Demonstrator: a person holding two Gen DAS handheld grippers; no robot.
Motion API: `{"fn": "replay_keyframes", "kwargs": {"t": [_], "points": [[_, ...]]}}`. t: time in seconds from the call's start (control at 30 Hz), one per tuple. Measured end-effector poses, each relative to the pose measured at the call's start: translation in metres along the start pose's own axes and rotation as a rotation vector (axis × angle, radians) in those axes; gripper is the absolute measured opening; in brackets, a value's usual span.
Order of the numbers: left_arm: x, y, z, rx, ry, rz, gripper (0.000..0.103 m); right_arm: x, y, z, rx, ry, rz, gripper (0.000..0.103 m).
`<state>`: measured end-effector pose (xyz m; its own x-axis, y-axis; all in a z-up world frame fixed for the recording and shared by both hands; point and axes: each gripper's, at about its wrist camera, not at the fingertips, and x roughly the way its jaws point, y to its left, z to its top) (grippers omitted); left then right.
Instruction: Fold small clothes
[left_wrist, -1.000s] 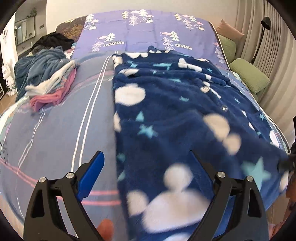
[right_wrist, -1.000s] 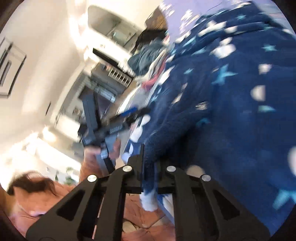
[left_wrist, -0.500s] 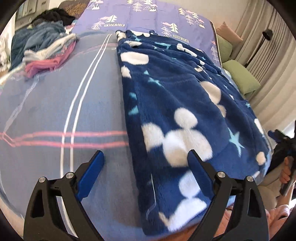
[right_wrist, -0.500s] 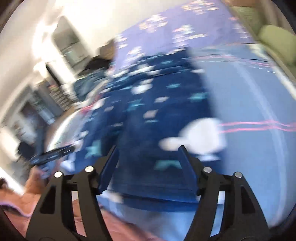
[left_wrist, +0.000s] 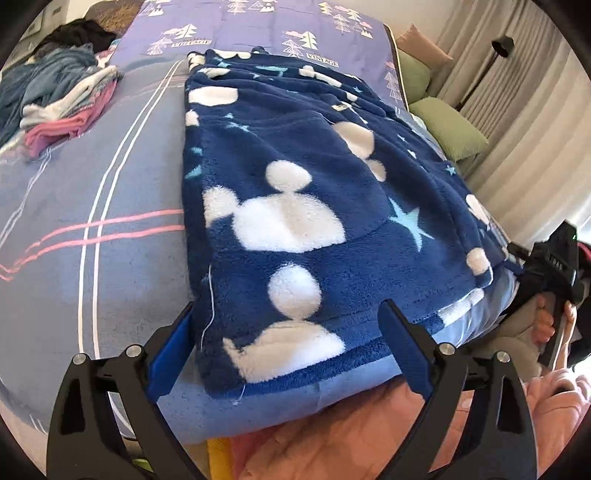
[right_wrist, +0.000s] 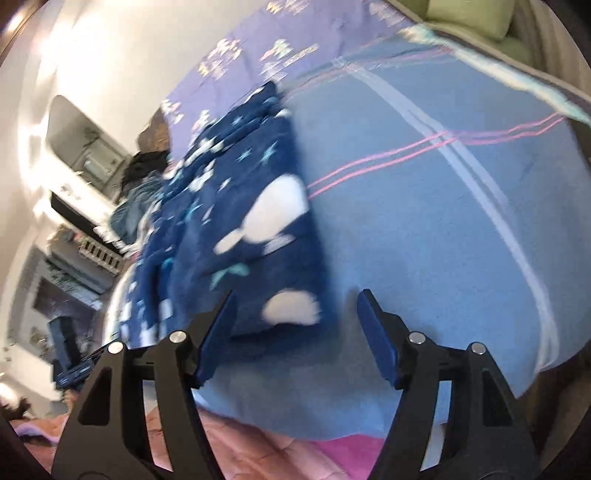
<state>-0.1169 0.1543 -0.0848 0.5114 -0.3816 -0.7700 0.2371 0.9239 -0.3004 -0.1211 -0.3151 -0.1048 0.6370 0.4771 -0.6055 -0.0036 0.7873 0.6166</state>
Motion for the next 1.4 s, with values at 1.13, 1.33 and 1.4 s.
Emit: {"fn": "replay_keyframes", "kwargs": {"t": [1.13,1.33,1.4], "points": [[-0.088,-0.010,0.082,0.005,-0.372,-0.060,0.018,-0.024,0.064,0.078,-0.081,-0.164,0.284,0.015],[-0.083,-0.015,0.110,0.049,-0.406,-0.023,0.018,-0.024,0.091,0.105,-0.165,-0.212,0.269,0.015],[-0.080,-0.014,0.121,0.052,-0.416,-0.023,0.018,-0.019,0.098,0.115,-0.182,-0.218,0.266,0.015]]}}
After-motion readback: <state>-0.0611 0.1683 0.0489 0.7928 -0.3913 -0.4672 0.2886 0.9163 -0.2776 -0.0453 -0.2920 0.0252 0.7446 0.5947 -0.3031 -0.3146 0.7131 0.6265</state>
